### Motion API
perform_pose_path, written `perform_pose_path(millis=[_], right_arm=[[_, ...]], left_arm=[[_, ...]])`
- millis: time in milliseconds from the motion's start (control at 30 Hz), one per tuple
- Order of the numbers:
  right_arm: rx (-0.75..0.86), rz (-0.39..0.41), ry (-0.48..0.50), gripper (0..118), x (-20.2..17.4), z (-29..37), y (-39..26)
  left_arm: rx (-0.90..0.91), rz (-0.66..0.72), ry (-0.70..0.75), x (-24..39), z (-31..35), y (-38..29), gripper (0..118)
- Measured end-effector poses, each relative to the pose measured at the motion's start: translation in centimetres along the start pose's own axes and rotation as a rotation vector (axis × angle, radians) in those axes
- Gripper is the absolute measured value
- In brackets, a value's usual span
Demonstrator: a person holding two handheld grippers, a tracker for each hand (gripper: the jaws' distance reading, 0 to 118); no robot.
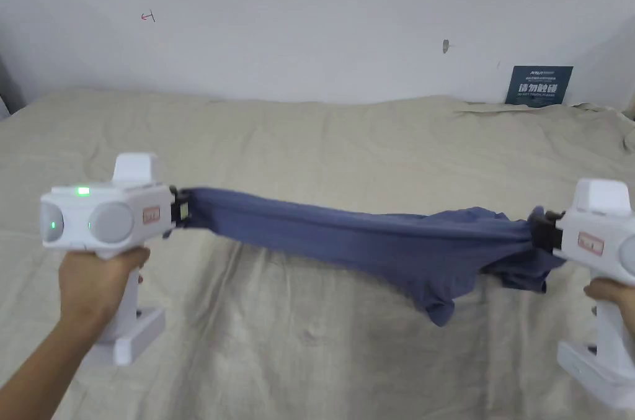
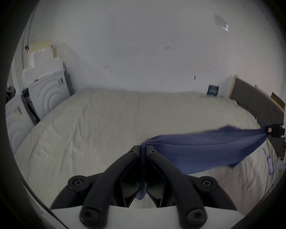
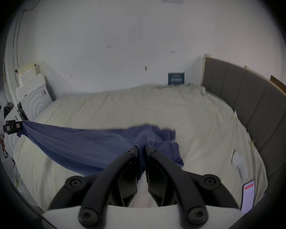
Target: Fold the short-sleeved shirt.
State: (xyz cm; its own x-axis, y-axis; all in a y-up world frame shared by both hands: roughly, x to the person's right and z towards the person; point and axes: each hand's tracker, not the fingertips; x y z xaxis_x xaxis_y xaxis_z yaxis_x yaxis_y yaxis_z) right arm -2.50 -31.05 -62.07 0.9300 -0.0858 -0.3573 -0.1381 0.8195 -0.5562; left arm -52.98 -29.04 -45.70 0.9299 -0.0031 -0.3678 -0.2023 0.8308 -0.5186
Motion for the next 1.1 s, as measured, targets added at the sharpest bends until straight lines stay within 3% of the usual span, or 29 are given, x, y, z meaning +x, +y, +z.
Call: perform_pose_path(millis=[233, 467, 767, 1100], right_arm=[[-0.133, -0.035, -0.001, 6, -0.7, 3.5, -11.4], [-0.198, -0.083, 0.018, 6, -0.3, 9.1, -19.2], [-0.192, -0.072, 0.0, 6, -1.1, 15.0, -24.0], [-0.278, -0.024, -0.09, 6, -2.0, 12.0, -27.4]], left_arm=[[-0.19, 0.042, 0.004, -1.4, 2.3, -13.6, 3], [-0.287, 0.088, 0.016, -2.7, 7.1, -21.7, 3], [-0.342, 0.061, 0.017, -3.2, 12.4, -26.2, 3], [-0.441, 0.065, 0.076, -1.1, 9.9, -27.7, 3]])
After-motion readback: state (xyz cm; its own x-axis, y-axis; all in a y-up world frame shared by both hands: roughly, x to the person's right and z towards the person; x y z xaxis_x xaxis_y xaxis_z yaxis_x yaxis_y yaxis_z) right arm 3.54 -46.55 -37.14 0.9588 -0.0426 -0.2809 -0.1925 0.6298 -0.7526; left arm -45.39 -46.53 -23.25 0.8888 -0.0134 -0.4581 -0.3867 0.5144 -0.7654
